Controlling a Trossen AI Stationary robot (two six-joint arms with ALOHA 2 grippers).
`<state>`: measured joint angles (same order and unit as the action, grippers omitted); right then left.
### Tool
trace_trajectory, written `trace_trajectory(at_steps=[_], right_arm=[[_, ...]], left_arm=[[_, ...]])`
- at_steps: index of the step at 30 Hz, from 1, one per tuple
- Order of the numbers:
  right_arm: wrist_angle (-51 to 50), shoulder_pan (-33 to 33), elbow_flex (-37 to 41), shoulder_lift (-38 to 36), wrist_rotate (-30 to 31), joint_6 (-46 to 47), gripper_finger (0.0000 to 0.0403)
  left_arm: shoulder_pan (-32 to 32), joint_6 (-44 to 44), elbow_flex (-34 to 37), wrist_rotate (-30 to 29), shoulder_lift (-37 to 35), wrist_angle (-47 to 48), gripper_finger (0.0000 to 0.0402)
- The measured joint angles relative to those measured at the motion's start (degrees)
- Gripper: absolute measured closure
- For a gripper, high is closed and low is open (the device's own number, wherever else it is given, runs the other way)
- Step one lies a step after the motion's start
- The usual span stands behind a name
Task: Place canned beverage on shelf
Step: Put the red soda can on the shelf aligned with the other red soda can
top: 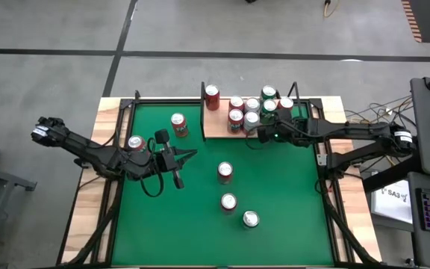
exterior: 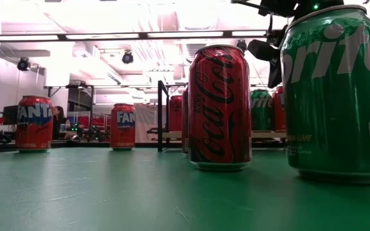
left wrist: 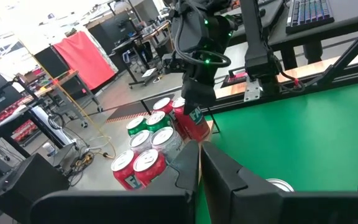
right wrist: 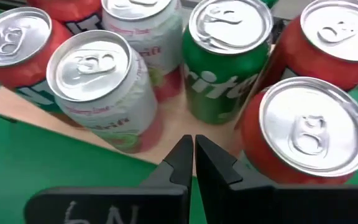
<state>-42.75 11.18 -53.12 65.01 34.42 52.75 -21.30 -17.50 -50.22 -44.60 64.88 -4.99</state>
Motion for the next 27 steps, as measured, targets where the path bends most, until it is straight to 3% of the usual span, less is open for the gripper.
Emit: trace_trajectory(at_steps=[27], right_arm=[[-5.3,0.0,0.0,0.0,3.3,3.9,0.0394]], left_arm=[[0.0,0.0,0.0,0.0,0.3,0.0,0.0400]])
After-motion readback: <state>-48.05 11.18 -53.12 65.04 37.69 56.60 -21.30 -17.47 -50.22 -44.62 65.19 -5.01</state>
